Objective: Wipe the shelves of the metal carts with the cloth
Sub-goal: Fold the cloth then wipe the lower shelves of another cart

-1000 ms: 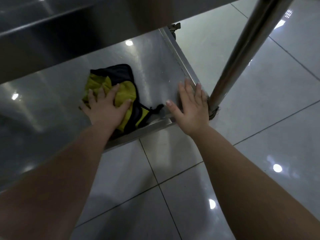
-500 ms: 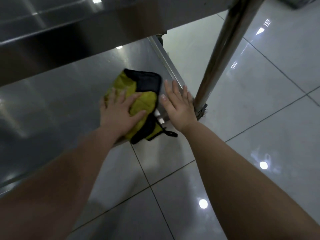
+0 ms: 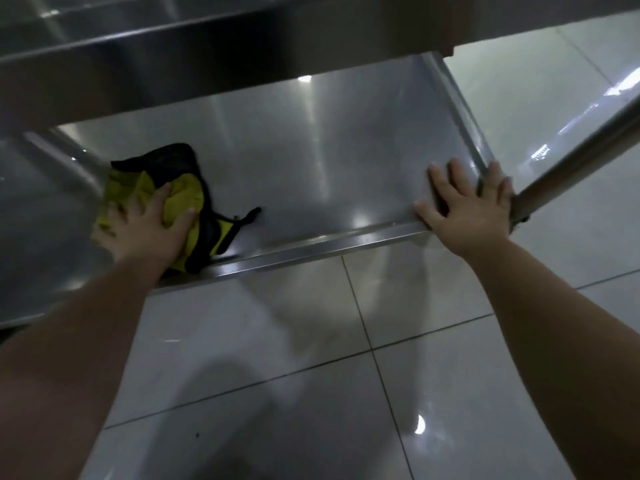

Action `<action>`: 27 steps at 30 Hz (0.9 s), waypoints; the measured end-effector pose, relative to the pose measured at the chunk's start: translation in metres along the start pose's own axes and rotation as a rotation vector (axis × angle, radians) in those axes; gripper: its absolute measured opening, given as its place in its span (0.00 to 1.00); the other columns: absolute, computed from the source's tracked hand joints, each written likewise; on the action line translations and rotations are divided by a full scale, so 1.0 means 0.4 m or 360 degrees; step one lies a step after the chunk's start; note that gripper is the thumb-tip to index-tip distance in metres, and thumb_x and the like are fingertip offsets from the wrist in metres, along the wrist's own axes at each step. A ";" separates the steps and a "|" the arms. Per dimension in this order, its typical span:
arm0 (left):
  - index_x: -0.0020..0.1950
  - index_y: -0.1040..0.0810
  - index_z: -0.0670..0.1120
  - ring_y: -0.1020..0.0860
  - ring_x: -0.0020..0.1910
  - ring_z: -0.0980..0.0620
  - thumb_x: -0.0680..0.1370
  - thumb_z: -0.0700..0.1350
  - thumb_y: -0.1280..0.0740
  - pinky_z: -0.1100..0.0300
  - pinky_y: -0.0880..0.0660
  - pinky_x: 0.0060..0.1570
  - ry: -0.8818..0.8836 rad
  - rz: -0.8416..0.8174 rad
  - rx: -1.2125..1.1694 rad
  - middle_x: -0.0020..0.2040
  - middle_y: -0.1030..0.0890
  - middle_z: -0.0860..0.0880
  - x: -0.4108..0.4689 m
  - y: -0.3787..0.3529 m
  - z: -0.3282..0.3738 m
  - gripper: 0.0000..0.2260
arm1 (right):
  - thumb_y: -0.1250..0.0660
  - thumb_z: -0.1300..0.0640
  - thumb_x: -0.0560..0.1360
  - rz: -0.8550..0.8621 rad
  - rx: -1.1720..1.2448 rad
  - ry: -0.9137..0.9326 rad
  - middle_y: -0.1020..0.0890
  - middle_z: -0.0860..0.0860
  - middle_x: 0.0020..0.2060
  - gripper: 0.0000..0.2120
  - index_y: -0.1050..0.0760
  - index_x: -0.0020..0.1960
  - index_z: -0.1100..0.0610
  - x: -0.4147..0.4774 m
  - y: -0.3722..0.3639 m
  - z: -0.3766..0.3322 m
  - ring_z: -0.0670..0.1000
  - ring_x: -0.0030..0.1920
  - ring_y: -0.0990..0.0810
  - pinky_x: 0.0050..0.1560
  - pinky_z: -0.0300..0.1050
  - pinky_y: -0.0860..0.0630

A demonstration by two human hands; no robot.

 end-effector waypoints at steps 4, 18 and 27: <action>0.75 0.48 0.68 0.54 0.77 0.38 0.70 0.75 0.51 0.31 0.59 0.69 -0.0329 -0.0039 -0.0057 0.80 0.47 0.48 -0.073 -0.029 0.175 0.34 | 0.50 0.42 0.80 0.0328 0.0107 0.0248 0.49 0.49 0.79 0.28 0.46 0.79 0.47 -0.056 0.064 -0.201 0.67 0.76 0.60 0.71 0.66 0.65; 0.72 0.49 0.70 0.55 0.79 0.48 0.72 0.75 0.53 0.34 0.64 0.70 -0.0864 -0.0028 -0.0022 0.79 0.44 0.51 -0.073 -0.007 0.102 0.29 | 0.70 0.29 0.72 -0.0160 0.0314 0.0555 0.57 0.37 0.78 0.34 0.60 0.77 0.35 -0.135 -0.028 -0.645 0.60 0.77 0.63 0.76 0.54 0.62; 0.73 0.47 0.68 0.50 0.78 0.46 0.71 0.76 0.53 0.33 0.63 0.71 -0.0529 0.0020 0.0028 0.78 0.40 0.50 0.037 0.059 -0.372 0.31 | 0.56 0.30 0.76 -0.0182 -0.0044 0.0484 0.59 0.39 0.78 0.32 0.62 0.76 0.34 -0.142 -0.033 -0.653 0.62 0.77 0.63 0.75 0.62 0.61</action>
Point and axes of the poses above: each hand's wrist, its own x-axis towards the middle knuckle, its own y-axis out of the back of the hand, z = x × y, the point moved 8 cm from there along x, towards the middle knuckle
